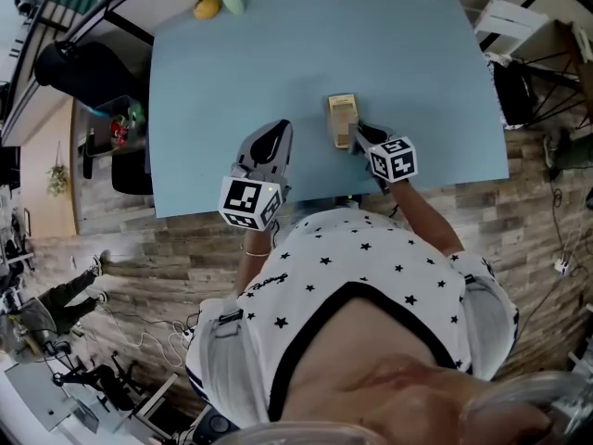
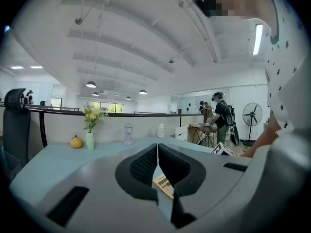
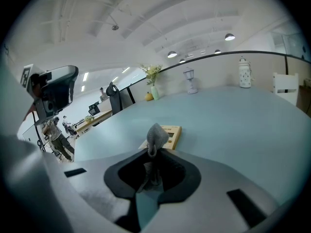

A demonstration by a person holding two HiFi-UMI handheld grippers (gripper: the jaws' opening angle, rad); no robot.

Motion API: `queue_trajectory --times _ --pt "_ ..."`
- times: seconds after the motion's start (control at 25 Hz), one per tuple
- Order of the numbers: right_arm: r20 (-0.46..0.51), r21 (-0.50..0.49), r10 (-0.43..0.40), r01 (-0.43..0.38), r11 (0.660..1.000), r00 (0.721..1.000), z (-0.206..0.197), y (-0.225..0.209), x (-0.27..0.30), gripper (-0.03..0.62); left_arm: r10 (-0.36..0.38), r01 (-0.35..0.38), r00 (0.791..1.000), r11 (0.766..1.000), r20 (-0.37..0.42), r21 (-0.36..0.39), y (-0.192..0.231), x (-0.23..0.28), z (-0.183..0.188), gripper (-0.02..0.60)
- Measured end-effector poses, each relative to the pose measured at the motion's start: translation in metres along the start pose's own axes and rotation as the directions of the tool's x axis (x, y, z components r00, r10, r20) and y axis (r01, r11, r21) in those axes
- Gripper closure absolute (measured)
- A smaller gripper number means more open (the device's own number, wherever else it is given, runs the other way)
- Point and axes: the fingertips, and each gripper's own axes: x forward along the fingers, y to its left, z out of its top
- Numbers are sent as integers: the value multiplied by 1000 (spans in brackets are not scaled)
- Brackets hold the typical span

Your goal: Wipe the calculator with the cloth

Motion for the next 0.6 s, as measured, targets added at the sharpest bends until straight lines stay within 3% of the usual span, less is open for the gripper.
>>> queue_trajectory --times 0.16,0.32,0.6 --pt "29 27 2 -2 1000 1000 7 -3 -2 543 -2 2 1000 1000 5 -1 0 1 1 551" --pt "134 64 -16 7 998 991 34 -11 -17 543 5 -5 1000 1000 3 -1 1 2 0 551" --pt "299 15 -7 3 1000 954 92 -2 -52 543 1 -1 1000 1000 11 0 3 4 3 551"
